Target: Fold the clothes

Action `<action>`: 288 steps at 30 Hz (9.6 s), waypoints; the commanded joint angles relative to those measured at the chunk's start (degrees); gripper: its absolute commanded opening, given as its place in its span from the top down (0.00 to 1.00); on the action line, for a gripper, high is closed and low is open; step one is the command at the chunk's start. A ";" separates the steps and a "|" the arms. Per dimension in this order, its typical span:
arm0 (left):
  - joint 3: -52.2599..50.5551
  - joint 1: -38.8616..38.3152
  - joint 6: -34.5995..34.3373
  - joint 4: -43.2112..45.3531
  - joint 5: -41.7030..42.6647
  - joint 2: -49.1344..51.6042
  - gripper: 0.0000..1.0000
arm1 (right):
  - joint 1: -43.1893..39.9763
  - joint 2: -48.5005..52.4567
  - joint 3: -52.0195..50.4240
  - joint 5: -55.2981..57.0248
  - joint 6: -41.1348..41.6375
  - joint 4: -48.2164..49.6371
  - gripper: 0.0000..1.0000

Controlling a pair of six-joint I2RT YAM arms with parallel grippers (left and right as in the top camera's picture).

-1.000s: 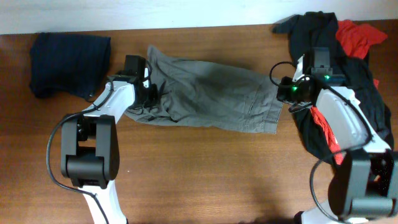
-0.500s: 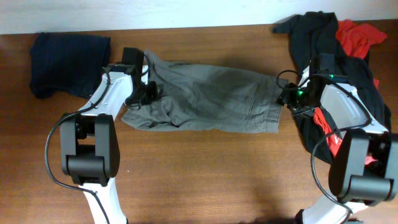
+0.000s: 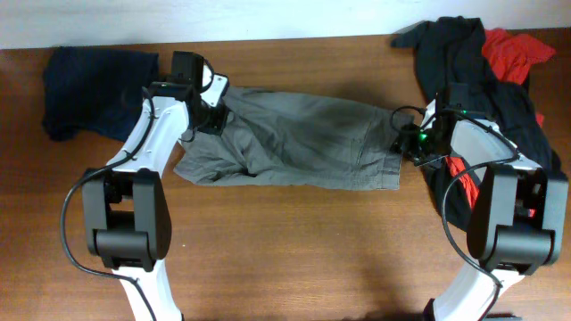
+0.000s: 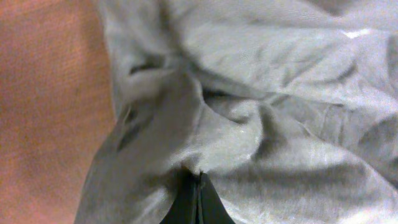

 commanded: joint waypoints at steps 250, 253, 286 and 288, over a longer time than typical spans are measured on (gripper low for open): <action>20.33 7.69 9.68 -35.01 22.47 15.47 0.05 | 21.90 -7.56 21.90 -1.57 -9.81 -17.73 0.02; 16.72 7.13 9.01 -31.45 26.80 15.47 0.05 | 21.09 -7.56 21.90 -1.57 -9.81 -17.73 0.02; 6.93 3.32 -21.79 1.29 41.51 15.45 0.99 | 17.46 -7.56 21.90 -1.42 -9.77 -17.31 0.02; 7.02 6.47 -25.92 4.55 43.52 15.45 0.99 | 17.38 -7.56 21.90 -1.38 -9.77 -17.20 0.02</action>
